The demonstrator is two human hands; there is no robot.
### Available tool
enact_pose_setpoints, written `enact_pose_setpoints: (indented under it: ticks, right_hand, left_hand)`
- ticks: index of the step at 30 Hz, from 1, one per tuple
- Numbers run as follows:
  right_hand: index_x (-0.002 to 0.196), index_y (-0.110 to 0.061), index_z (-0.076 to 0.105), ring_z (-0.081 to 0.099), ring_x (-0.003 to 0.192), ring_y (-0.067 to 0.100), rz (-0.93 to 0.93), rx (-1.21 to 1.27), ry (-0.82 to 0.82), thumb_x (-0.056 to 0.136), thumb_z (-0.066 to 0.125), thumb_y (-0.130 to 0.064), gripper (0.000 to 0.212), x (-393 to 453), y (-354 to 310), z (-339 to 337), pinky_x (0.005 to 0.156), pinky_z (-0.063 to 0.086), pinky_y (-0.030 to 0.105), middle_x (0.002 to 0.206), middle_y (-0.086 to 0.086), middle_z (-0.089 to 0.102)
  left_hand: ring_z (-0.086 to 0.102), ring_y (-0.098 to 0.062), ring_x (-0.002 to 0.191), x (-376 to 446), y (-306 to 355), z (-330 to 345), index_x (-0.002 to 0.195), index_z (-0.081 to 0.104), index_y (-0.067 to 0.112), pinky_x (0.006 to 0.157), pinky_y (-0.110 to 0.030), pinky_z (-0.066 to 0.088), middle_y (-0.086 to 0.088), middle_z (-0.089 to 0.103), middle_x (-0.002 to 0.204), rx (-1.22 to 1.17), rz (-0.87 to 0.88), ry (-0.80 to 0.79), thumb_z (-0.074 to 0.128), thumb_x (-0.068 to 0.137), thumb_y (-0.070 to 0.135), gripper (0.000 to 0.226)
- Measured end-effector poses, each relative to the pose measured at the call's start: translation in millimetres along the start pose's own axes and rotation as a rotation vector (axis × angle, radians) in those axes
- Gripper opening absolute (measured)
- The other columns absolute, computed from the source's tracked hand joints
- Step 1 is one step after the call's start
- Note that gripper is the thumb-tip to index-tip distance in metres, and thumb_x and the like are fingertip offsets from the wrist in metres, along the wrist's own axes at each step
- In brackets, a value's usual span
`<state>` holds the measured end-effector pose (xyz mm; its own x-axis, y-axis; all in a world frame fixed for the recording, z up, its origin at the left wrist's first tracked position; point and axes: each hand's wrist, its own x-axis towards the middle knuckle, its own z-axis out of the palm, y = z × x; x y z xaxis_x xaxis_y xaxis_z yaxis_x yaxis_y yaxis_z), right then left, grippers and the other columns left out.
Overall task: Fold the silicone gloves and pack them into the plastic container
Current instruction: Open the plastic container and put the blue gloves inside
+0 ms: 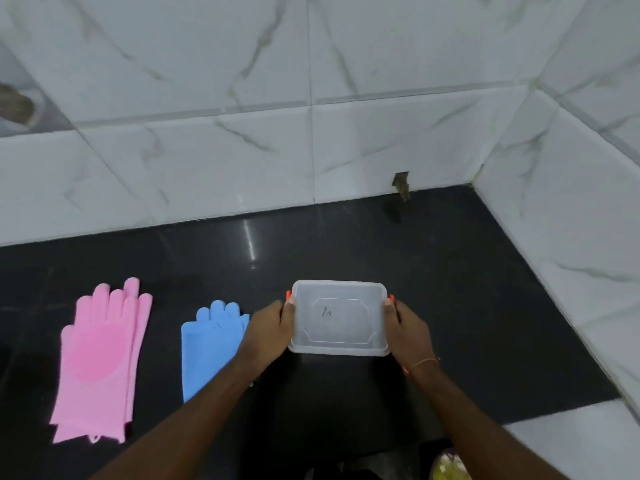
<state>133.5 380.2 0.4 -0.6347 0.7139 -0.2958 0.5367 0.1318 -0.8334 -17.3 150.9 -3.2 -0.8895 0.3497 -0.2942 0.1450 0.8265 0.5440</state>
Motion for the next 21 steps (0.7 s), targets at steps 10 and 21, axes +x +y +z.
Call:
enact_pose_setpoints:
  ticks: [10,21]
  right_hand:
    - [0.086,-0.031,0.066,0.068,0.083,0.005,-0.087,-0.076,-0.15,0.111,0.038,-0.045,0.04,20,-33,44,0.064,0.047,0.02,0.086,-0.011,0.071]
    - [0.091,-0.014,0.073,0.07,0.067,0.023,0.168,0.07,-0.254,0.11,0.042,-0.045,0.047,27,-24,37,0.055,0.054,0.033,0.078,0.01,0.078]
  left_hand:
    - [0.053,-0.022,0.106,-29,-25,-43,0.118,0.066,0.033,0.095,-0.044,0.048,0.004,0.056,0.111,0.622,-0.08,0.226,0.039,0.101,0.068,0.048]
    - [0.051,-0.02,0.088,-12,-53,-33,0.088,0.055,0.03,0.084,-0.045,0.05,0.007,0.056,0.096,0.543,-0.145,0.227,0.014,0.104,0.068,0.058]
